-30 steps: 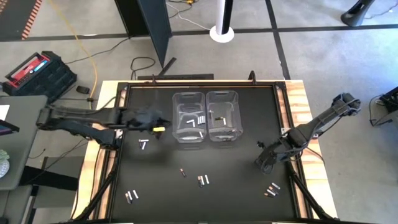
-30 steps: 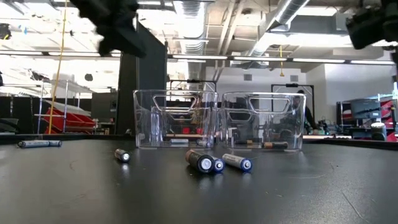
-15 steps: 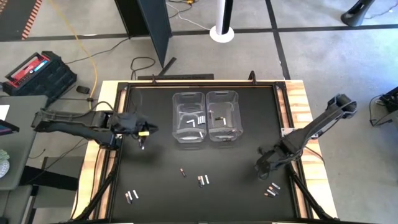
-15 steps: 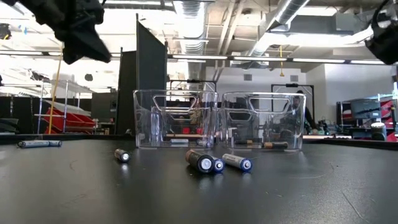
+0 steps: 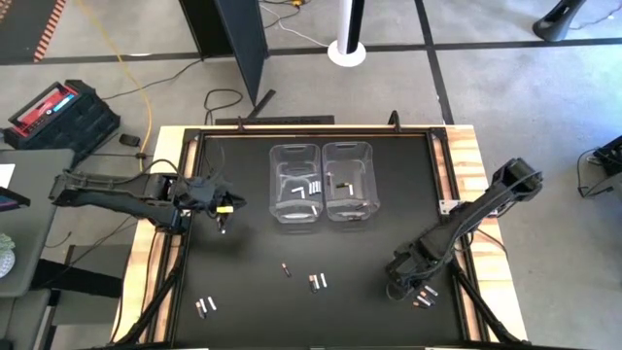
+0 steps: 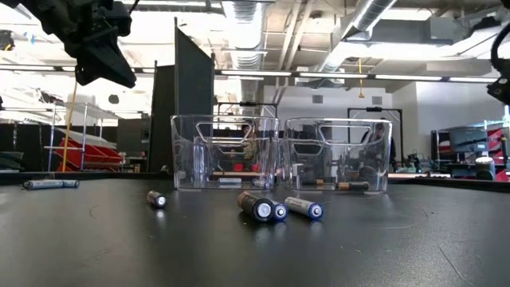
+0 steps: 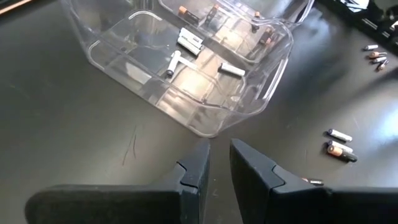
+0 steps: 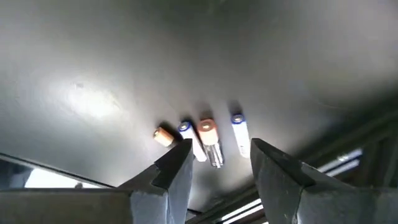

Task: Sort batteries
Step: Put the white battery into the left transparent bin

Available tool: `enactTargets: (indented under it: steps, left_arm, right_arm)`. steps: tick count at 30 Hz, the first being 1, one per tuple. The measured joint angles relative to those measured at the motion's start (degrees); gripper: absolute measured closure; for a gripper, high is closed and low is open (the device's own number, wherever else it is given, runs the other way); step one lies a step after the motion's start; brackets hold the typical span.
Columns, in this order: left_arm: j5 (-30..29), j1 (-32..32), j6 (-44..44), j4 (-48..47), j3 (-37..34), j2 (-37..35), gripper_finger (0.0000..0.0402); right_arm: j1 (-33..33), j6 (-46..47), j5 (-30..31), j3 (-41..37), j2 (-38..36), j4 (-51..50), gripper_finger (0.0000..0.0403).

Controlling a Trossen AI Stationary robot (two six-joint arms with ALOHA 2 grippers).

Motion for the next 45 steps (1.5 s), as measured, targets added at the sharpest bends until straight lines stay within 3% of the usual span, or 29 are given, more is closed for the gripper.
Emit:
enactTargets:
  steps: [5,26,45]
  left_arm:
    - [0.1,0.0,-1.4,0.0,0.0,0.0,0.0345]
    - [-0.3,0.0,-1.8,0.3,0.0,0.0,0.0345]
    - [-0.7,0.0,-1.8,0.3,0.0,0.0,0.0345]
  right_arm:
    - [0.2,-3.5,-4.9,0.0,1.2,-0.9,0.0223]
    - [1.0,-13.9,-8.8,-0.1,9.6,-1.6,0.0223]
    - [1.5,-12.7,-10.1,-4.1,10.2,4.1,0.0224]
